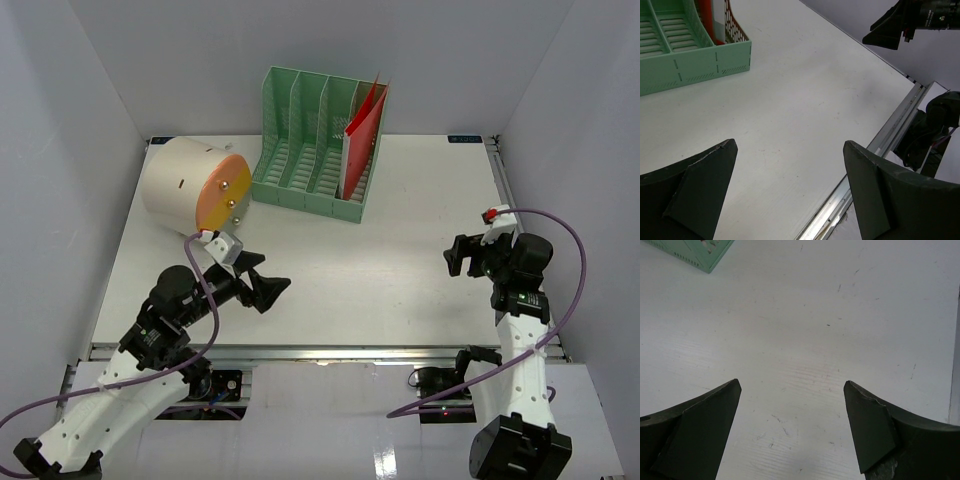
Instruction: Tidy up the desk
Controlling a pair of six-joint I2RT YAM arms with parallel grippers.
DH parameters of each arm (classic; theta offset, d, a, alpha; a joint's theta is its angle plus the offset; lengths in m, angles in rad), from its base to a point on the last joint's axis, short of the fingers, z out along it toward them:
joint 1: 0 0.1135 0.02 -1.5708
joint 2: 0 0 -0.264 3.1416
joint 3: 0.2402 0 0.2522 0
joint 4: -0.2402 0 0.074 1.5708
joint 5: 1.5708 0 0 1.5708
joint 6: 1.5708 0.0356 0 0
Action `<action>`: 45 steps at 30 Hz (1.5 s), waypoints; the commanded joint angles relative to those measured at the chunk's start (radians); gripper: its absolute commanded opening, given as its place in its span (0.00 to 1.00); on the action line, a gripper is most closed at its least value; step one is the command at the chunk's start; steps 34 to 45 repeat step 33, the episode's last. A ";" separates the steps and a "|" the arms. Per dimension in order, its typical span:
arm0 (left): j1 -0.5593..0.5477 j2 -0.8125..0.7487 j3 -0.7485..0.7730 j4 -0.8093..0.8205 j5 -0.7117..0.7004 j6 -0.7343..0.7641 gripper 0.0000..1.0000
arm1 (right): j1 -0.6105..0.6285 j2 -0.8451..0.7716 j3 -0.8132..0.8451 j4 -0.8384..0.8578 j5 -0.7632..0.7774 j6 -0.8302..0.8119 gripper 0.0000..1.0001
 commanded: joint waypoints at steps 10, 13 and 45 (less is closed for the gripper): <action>-0.001 0.028 -0.004 -0.033 -0.075 0.031 0.98 | -0.004 -0.146 -0.011 0.050 -0.002 0.034 0.90; -0.001 0.014 -0.011 -0.028 -0.084 0.034 0.98 | -0.004 -0.158 -0.014 0.046 -0.001 0.043 0.90; -0.001 0.001 -0.021 -0.015 -0.090 0.042 0.98 | -0.003 -0.210 -0.007 0.050 0.041 0.138 0.90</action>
